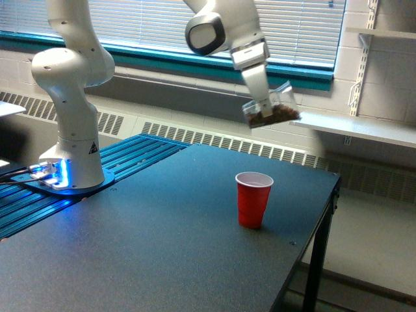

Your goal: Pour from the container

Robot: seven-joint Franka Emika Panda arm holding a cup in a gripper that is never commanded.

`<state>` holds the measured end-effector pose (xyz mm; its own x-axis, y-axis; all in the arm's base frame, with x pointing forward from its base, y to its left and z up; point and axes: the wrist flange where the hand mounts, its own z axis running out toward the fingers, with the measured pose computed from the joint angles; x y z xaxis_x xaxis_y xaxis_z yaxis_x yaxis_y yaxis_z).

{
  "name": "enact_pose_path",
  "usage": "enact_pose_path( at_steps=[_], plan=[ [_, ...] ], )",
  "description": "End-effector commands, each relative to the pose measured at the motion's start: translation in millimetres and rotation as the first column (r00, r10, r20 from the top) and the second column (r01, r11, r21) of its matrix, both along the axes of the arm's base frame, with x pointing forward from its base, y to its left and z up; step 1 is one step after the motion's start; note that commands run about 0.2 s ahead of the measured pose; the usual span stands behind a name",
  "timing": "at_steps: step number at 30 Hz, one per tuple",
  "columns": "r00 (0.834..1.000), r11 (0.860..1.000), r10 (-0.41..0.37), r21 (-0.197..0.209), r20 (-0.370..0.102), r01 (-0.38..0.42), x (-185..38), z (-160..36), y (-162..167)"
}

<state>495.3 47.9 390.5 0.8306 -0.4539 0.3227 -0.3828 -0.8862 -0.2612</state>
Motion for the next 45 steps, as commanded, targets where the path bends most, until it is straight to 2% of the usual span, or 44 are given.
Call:
enact_pose_path(
  at_steps=[1,18,25,37,45],
  plan=[
    [1.000,0.999,0.030,-0.032,-0.007,-0.030,-13.7,-10.9,-19.1],
    [0.996,0.997,0.034,-0.068,-0.088,-0.040,-44.2,-44.3,-45.8],
    [0.992,0.995,0.029,-0.095,-0.125,-0.041,-54.9,-57.6,-54.8],
    [0.984,0.990,0.024,-0.132,-0.179,-0.048,-69.4,-77.9,-56.6],
    [0.980,0.987,0.026,-0.150,-0.199,-0.057,-69.6,-84.7,-48.8]
  ],
)
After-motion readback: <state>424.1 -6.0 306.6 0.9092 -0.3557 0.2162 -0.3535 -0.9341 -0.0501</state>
